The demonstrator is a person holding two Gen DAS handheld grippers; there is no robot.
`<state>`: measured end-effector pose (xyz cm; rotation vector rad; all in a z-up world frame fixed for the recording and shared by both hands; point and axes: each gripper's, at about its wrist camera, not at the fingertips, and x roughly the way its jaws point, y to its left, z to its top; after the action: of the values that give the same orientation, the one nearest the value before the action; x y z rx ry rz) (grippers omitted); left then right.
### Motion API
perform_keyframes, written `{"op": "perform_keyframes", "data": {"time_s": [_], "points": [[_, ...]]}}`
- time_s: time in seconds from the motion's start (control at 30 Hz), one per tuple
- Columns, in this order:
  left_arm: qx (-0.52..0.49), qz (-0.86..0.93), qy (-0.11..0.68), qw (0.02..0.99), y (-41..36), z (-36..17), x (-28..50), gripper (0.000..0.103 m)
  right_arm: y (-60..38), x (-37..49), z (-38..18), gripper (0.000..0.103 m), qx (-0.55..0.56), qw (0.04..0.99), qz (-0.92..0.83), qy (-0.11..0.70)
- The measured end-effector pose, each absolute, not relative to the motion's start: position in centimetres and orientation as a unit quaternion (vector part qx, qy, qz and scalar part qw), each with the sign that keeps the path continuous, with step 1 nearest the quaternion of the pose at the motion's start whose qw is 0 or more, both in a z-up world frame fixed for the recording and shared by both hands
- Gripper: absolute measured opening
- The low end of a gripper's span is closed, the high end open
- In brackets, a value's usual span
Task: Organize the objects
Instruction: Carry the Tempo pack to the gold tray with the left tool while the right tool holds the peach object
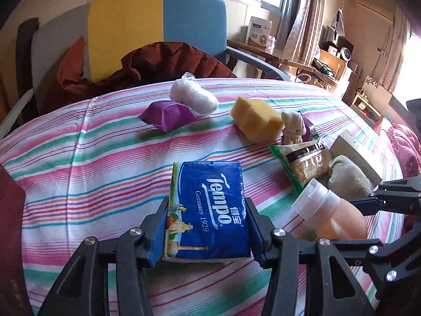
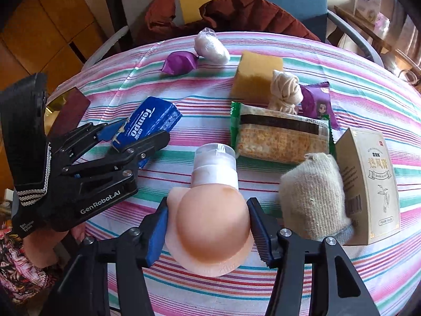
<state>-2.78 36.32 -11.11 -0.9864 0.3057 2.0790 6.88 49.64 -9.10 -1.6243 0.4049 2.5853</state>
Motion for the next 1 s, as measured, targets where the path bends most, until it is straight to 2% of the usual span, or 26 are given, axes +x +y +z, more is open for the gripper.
{"op": "perform_keyframes", "data": {"time_s": [0.6,0.73,1.0], "points": [[-0.384,0.840,0.078,0.375,29.1,-10.4,1.5,0.053,48.2,6.2,-9.6,0.058,-0.517,-0.011,0.841,0.156],[-0.370,0.838,0.108,0.387,27.8,-10.0,3.6,0.053,48.5,6.4,-9.6,0.058,-0.516,-0.009,0.841,0.164],[-0.372,0.846,0.041,0.380,23.1,-6.8,2.9,0.053,48.3,6.3,-9.8,0.058,-0.515,-0.011,0.840,0.168]]}}
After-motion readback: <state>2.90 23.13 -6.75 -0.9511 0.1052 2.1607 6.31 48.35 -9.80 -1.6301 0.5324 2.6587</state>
